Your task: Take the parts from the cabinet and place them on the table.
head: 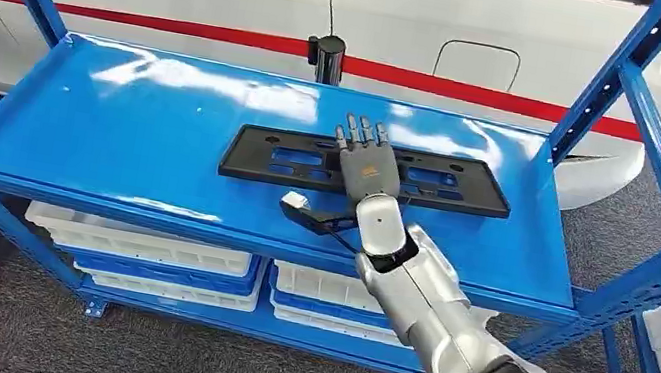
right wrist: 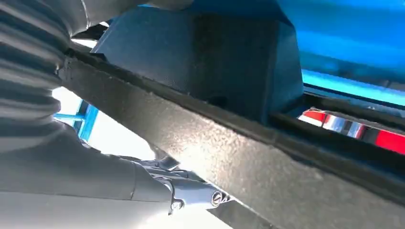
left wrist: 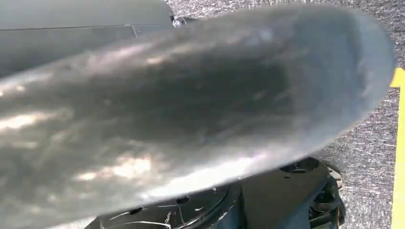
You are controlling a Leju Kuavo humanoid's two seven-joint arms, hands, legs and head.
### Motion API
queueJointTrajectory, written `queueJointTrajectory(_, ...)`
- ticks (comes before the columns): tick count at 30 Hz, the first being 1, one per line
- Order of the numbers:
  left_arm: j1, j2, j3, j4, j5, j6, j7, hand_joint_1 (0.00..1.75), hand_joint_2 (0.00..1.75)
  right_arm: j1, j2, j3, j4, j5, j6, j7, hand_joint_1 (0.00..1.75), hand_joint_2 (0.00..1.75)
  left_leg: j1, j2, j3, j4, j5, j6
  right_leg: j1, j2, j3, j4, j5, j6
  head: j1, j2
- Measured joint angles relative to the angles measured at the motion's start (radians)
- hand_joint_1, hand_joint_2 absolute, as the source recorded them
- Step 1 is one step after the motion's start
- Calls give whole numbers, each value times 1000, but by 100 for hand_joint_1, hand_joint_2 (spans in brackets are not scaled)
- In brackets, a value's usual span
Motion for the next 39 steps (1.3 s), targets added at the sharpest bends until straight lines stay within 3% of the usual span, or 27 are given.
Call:
queueJointTrajectory(8, 0, -3, 27, 0, -3, 12, 0, 0, 0, -6, -6, -2, -5, 0, 43, 21, 0, 175, 0, 0, 2, 0, 0, 0, 0, 0, 2, 0, 0, 0, 0, 0)
queueJointTrajectory(13, 1, -7, 43, 0, -9, 21, 2, 0, 0, -8, -16, -13, -20, 0, 129, 34, 0, 175, 0, 0, 4, 0, 0, 0, 0, 0, 4, 0, 0, 0, 0, 0)
queueJointTrajectory(26, 1, -19, 66, 0, -20, 33, 3, 0, 0, -29, -18, -16, 9, 0, 186, 35, 0, 175, 0, 0, 10, 0, -4, 2, 0, 0, 12, -1, -1, 1, 0, 0)
queueJointTrajectory(27, 1, -19, 67, 0, -21, 33, 3, 0, 0, -30, -17, -16, 10, 0, 189, 35, 14, 175, 0, 0, 10, 0, -4, 2, 0, 0, 12, -1, -1, 1, 0, 0)
queueJointTrajectory(28, 1, -20, 67, 0, -22, 33, 3, 0, 0, -32, -16, -16, 11, 1, 194, 35, 133, 175, 0, 0, 10, 0, -4, 2, 0, 0, 12, -1, -1, 1, 0, 0)
queueJointTrajectory(29, 1, -21, 68, 0, -25, 33, 3, 0, 0, -34, -14, -16, 13, 0, 201, 35, 175, 175, 0, 0, 10, 0, -4, 2, 0, 0, 12, -1, -1, 1, 0, 0)
queueJointTrajectory(39, 1, -24, 78, 0, -39, 35, -2, 0, 0, -45, -4, -14, 43, 0, 245, -10, 175, 175, 0, 2, 10, 0, -4, 2, 0, 0, 11, -1, -1, 1, 0, 0)
